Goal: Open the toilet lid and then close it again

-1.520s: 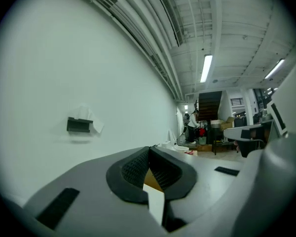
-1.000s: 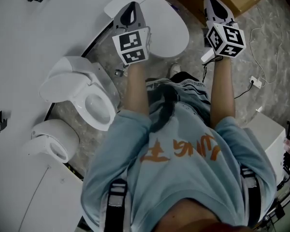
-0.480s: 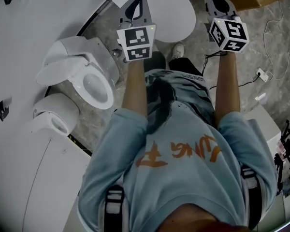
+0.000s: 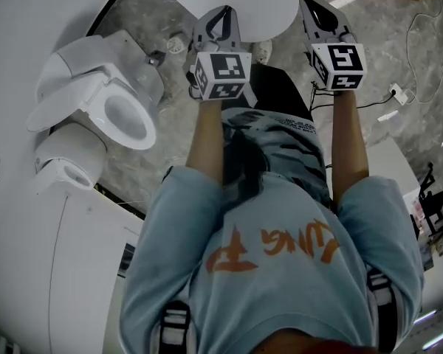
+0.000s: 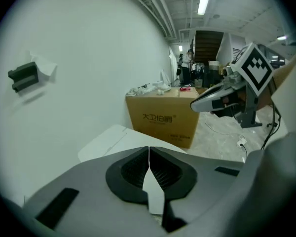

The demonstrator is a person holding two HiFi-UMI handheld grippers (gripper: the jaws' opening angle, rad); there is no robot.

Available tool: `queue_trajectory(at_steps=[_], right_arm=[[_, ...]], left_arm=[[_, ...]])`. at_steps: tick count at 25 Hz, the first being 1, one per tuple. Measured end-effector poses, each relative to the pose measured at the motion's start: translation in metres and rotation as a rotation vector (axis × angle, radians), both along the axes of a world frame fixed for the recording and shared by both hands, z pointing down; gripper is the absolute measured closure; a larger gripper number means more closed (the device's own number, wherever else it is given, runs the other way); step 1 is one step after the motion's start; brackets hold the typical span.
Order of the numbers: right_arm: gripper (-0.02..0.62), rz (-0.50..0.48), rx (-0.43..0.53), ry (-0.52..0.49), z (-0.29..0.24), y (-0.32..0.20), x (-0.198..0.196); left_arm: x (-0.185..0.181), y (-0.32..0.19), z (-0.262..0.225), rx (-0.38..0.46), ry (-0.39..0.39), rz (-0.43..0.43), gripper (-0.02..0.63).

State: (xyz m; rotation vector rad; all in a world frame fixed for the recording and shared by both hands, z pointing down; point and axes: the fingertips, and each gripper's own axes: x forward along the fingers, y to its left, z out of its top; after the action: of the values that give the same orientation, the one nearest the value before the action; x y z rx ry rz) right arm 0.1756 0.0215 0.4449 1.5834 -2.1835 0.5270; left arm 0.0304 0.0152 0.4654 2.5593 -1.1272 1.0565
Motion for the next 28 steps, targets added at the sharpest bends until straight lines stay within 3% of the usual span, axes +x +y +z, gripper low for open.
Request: queue_trajectory(at_steps=[11,13,21,23,28], right_arm=[[0.543,-0.078,-0.221,0.059,0.139,0.034,-0.002],[0.491,-0.144,-0.252,0.100,0.163,0.042,-0.007],[0.341,-0.459,-0.325,0.345,0.247,0.077,-0.023],[0.338,-0.543,-0.337,0.394,0.264,0.085,-0.029],[0.264,-0.727,-0.311,0.559,0.298,0.096,-0.044]], left_arm=[[-0.004,0.042,0.150,-0.172,-0.161,0.114,0.559],[-0.001,0.050,0.170,-0.183,-0.193,0.157,0.466],[0.014,0.086,0.242,-0.226,-0.317,0.316,0.268],[0.015,0.092,0.254,-0.214,-0.358,0.344,0.246],[0.016,0.096,0.278,-0.140,-0.444,0.364,0.230]])
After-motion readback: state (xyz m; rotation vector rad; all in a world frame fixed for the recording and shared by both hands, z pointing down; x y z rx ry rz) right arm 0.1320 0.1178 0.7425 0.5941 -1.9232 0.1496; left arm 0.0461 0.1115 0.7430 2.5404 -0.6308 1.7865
